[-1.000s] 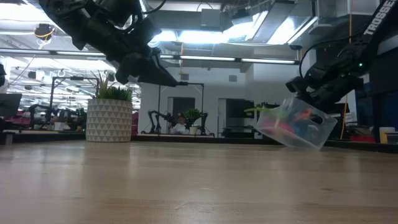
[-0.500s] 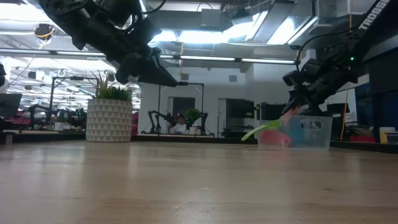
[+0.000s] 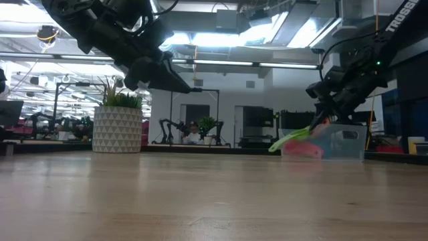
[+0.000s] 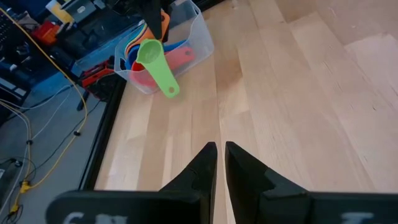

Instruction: Nest measuring cups in basket

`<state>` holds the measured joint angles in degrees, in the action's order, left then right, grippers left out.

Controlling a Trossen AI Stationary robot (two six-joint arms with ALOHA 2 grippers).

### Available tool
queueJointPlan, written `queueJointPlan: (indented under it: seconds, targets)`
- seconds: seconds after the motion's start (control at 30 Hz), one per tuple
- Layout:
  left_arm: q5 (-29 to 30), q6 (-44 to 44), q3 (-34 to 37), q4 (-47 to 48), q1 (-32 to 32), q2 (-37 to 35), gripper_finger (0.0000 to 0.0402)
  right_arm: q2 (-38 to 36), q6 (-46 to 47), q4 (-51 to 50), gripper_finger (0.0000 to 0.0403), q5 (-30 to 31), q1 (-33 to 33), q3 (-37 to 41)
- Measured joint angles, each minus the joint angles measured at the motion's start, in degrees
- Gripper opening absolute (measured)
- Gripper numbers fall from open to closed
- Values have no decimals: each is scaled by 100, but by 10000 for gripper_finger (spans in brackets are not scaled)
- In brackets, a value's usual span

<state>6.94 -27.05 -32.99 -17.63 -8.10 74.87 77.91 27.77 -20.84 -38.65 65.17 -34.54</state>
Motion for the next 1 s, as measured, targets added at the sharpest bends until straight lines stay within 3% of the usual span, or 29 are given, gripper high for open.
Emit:
queueJointPlan:
  seconds: [0.43,0.87,1.0]
  targets:
    - [0,9,0,0,-2,0,27,0,13,-3,149,17,0,0]
    - [0,10,0,0,-2,0,27,2,-709,-198,149,23,1,-495]
    - [0,10,0,0,-1,0,27,2,-753,-606,149,424,2,-518]
